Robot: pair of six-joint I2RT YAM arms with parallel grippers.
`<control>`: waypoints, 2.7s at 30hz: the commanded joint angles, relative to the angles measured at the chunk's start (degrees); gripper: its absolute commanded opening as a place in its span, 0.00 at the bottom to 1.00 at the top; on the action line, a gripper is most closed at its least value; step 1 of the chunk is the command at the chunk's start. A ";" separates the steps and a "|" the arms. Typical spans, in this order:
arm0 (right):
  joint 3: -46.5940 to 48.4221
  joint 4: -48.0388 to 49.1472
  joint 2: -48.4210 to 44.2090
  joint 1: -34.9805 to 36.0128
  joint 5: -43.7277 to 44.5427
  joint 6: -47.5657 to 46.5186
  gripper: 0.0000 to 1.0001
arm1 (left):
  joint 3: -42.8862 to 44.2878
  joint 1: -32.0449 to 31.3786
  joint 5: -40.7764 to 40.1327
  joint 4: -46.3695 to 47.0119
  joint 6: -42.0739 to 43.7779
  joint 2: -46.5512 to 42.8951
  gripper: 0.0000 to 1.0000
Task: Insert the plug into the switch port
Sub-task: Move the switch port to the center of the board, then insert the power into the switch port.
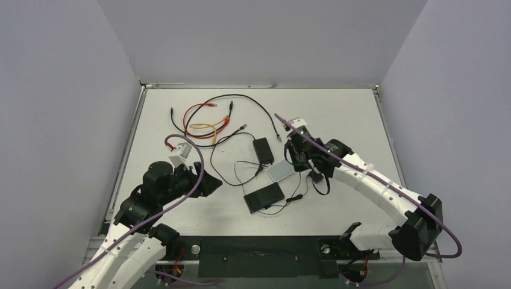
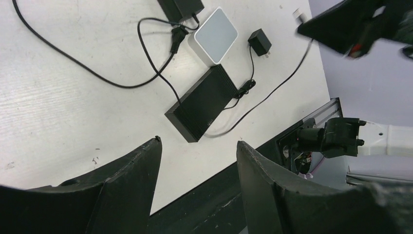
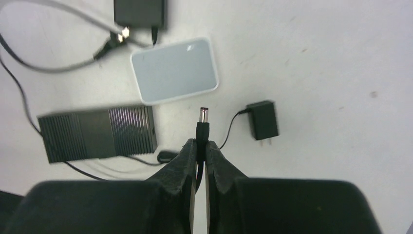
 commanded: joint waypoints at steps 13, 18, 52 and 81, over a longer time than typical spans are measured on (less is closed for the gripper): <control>19.99 5.17 -4.90 -30.00 26.44 -11.16 0.00 | -3.16 0.45 4.35 5.12 -4.47 4.41 0.55; 11.71 8.76 -5.63 -29.98 31.79 -14.09 0.00 | -3.99 0.41 7.44 8.50 -4.81 6.61 0.55; -7.57 5.56 -10.03 0.58 -15.41 -40.27 0.00 | -11.87 -1.23 19.09 23.68 -7.00 23.48 0.42; -4.71 14.41 12.49 4.52 -21.79 -38.42 0.00 | -14.04 -1.24 17.25 22.36 -7.98 23.59 0.40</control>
